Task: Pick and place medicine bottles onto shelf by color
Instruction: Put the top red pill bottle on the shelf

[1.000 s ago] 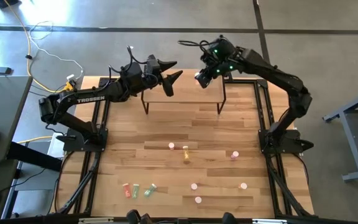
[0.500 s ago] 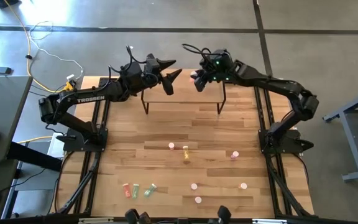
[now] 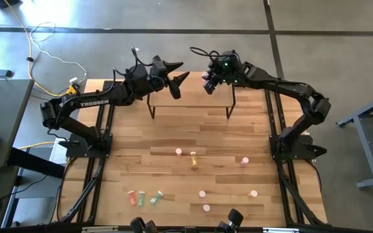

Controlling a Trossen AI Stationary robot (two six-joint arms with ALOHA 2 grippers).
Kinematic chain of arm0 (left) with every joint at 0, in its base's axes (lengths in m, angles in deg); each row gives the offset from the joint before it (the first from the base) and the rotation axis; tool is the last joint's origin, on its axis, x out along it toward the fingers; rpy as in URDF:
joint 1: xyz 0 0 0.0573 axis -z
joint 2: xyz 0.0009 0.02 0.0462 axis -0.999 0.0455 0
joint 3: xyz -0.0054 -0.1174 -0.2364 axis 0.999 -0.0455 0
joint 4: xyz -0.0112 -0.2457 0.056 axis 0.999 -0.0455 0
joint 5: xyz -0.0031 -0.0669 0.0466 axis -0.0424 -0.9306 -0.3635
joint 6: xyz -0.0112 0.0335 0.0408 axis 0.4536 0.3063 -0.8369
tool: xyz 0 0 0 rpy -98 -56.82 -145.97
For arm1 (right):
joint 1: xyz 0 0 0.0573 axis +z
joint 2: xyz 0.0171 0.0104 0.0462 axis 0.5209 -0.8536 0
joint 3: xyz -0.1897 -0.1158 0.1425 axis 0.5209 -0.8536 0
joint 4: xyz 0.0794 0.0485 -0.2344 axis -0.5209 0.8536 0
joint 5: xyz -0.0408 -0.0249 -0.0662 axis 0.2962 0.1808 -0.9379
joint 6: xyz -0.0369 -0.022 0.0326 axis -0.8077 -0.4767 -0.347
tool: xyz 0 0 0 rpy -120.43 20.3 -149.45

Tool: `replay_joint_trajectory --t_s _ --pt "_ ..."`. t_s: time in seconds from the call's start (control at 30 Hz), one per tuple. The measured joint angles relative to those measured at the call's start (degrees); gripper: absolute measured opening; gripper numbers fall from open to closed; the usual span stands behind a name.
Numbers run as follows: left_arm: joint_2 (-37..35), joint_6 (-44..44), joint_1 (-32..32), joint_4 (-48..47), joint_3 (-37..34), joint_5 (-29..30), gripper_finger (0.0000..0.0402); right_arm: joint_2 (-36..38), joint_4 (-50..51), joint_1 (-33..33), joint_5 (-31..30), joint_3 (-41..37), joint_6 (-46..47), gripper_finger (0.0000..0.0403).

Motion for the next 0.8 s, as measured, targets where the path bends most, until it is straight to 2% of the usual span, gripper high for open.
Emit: replay_joint_trajectory --t_s 0.8 --pt "0.0 0.1 0.0 0.0 0.0 0.0 0.0239 -3.1 0.7 -0.4 -0.3 0.0 -0.5 0.0104"
